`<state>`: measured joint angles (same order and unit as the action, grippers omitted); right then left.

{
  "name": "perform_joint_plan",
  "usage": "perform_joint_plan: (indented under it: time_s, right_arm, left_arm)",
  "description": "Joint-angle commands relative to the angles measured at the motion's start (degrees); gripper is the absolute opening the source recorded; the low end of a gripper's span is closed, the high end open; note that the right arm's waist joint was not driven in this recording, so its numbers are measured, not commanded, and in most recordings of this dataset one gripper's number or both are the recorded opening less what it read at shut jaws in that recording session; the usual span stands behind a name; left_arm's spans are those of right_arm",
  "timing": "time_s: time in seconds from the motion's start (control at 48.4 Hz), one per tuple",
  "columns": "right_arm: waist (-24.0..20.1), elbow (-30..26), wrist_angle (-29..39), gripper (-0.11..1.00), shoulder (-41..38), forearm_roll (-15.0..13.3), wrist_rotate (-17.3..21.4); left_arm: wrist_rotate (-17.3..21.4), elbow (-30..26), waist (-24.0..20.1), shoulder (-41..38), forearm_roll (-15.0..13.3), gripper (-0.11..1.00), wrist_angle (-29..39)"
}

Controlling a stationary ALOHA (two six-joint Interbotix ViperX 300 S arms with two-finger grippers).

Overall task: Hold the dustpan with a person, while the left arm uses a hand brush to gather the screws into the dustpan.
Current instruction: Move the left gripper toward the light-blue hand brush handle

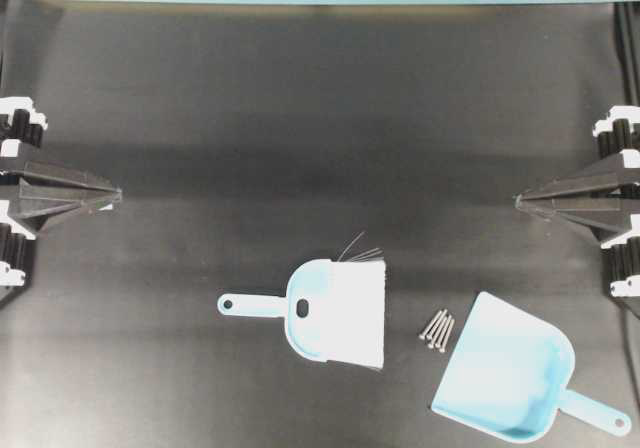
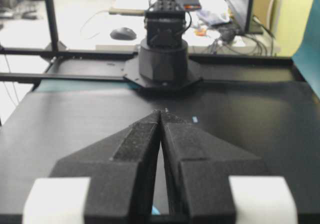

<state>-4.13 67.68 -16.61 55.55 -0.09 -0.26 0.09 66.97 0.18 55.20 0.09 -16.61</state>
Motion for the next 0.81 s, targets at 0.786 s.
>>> perform_joint_plan:
  time_s: [0.786]
  right_arm:
    - [0.0,1.49,39.02,0.0,20.04,0.0,0.88]
  left_arm:
    - [-5.54,-4.92,4.39,-38.76,2.55,0.27,-10.81]
